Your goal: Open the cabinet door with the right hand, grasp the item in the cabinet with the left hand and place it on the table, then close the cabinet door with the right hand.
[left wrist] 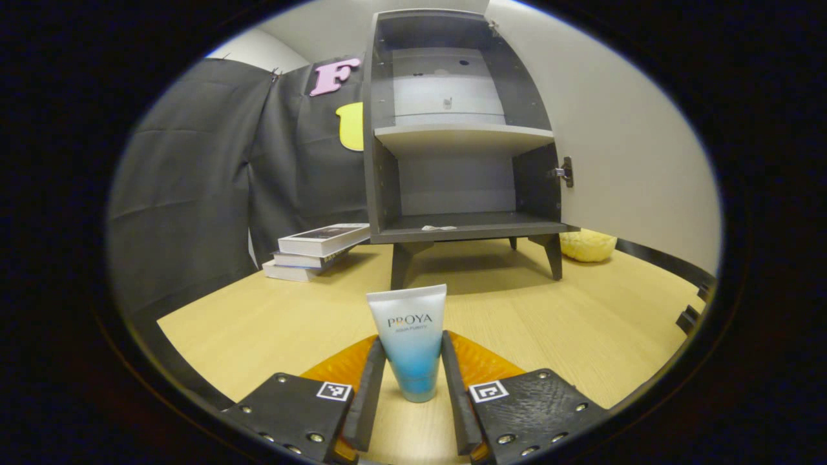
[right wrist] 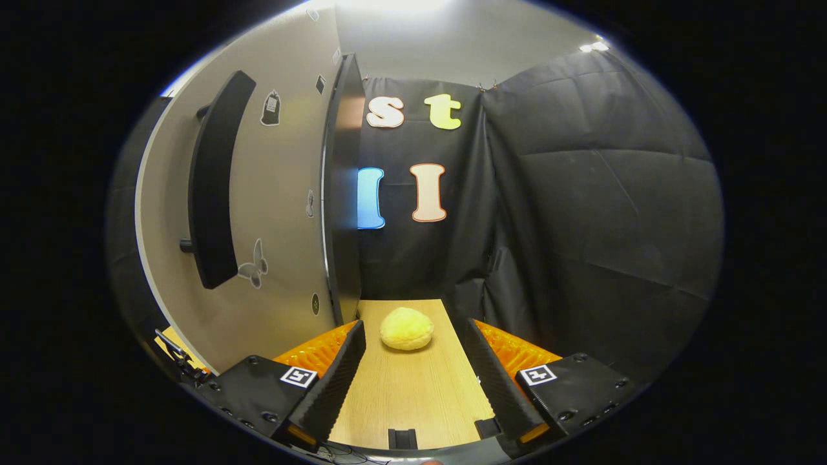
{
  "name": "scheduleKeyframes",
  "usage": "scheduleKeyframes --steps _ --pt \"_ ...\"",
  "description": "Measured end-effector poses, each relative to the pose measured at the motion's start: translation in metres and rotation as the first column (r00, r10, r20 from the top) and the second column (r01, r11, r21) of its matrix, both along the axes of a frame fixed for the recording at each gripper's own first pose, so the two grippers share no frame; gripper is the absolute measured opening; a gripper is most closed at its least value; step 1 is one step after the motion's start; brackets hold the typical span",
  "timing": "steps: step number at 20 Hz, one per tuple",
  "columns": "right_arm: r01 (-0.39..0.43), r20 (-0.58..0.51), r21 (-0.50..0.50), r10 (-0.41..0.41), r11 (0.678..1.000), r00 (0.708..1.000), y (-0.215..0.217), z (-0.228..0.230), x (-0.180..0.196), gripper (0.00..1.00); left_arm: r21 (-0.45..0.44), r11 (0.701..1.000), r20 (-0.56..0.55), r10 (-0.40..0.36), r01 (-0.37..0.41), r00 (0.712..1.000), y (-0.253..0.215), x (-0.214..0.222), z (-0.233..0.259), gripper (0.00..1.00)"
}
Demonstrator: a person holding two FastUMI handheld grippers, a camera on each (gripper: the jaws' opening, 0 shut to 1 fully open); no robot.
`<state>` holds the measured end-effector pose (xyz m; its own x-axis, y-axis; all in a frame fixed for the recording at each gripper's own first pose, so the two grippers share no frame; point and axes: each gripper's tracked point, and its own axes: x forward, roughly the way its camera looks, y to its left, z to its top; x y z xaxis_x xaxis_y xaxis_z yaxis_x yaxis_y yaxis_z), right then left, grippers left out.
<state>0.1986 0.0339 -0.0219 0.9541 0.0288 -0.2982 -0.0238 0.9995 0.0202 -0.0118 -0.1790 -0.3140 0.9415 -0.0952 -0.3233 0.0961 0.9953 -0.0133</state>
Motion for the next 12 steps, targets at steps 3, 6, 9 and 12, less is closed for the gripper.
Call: scheduleKeyframes --steps 3,6,9,12 --pt "0.000 0.010 0.014 0.000 1.000 1.000 -0.002 0.003 0.000 0.98 0.003 1.000 -0.003 0.003 -0.003 1.000 0.000 -0.006 0.009 0.74" --pt "-0.003 0.015 0.035 0.002 0.999 1.000 -0.006 0.007 0.001 0.98 0.020 1.000 -0.004 0.013 -0.013 1.000 0.006 -0.010 0.031 0.84" --pt "-0.012 0.042 0.048 0.010 0.999 0.999 -0.008 0.020 0.004 0.98 0.014 0.999 0.006 0.037 -0.037 0.999 0.019 -0.011 0.072 0.85" --pt "-0.032 0.065 0.066 0.028 0.997 0.998 -0.004 0.034 0.010 0.93 0.001 0.997 0.051 0.078 -0.078 0.996 0.050 -0.016 0.132 0.85"
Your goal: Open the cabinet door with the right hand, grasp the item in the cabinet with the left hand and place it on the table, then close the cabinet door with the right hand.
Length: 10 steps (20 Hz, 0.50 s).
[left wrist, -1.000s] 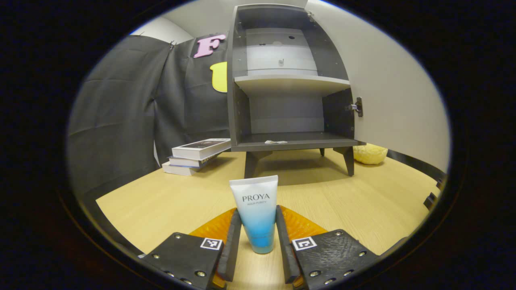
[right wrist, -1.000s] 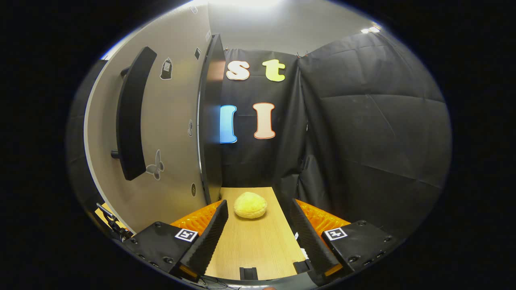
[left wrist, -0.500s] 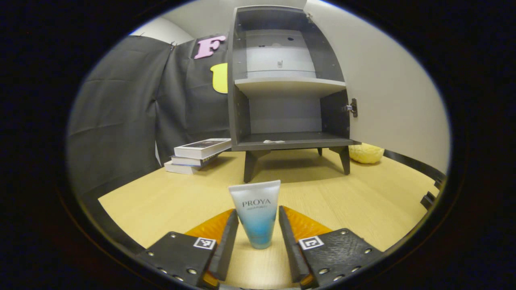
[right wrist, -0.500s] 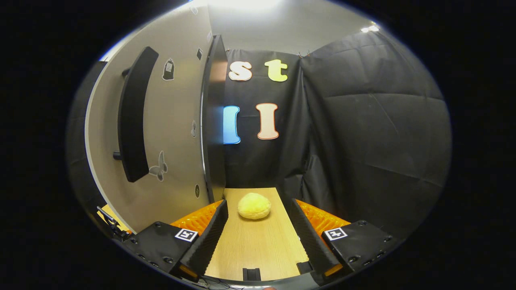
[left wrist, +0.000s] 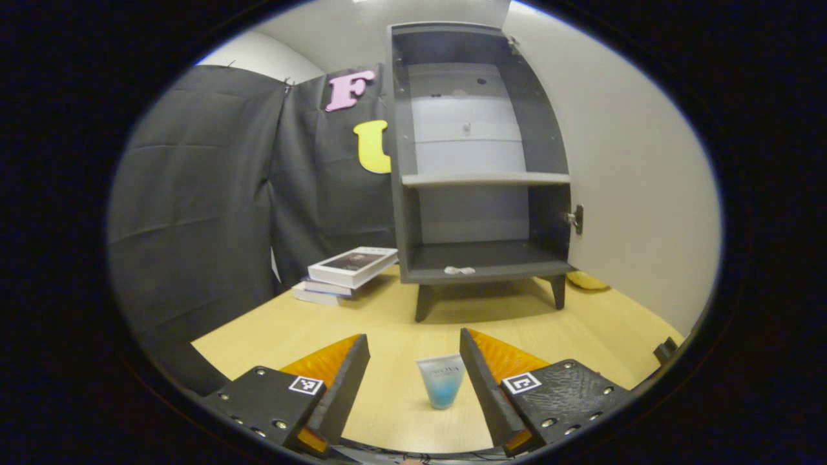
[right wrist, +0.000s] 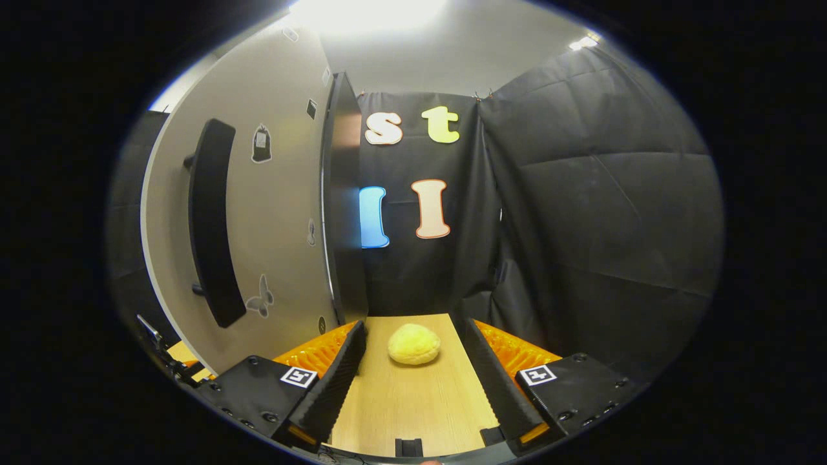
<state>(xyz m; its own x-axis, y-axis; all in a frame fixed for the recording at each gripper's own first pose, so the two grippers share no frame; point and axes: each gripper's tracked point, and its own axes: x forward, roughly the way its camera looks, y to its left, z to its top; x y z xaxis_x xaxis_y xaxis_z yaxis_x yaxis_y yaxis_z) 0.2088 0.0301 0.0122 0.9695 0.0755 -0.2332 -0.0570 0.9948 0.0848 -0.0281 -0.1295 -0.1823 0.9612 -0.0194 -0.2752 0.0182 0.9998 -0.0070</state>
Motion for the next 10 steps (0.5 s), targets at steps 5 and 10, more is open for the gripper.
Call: scheduleKeyframes --steps 5,10 --pt "-0.011 0.050 0.034 0.010 0.999 0.999 0.014 0.030 0.009 0.98 0.009 0.995 0.033 0.099 -0.099 0.995 0.076 -0.003 0.075 0.84" --pt "0.033 0.085 0.031 -0.036 0.999 0.996 0.024 0.057 0.005 0.98 0.000 0.988 0.044 0.153 -0.153 0.987 0.145 0.012 0.135 0.85"
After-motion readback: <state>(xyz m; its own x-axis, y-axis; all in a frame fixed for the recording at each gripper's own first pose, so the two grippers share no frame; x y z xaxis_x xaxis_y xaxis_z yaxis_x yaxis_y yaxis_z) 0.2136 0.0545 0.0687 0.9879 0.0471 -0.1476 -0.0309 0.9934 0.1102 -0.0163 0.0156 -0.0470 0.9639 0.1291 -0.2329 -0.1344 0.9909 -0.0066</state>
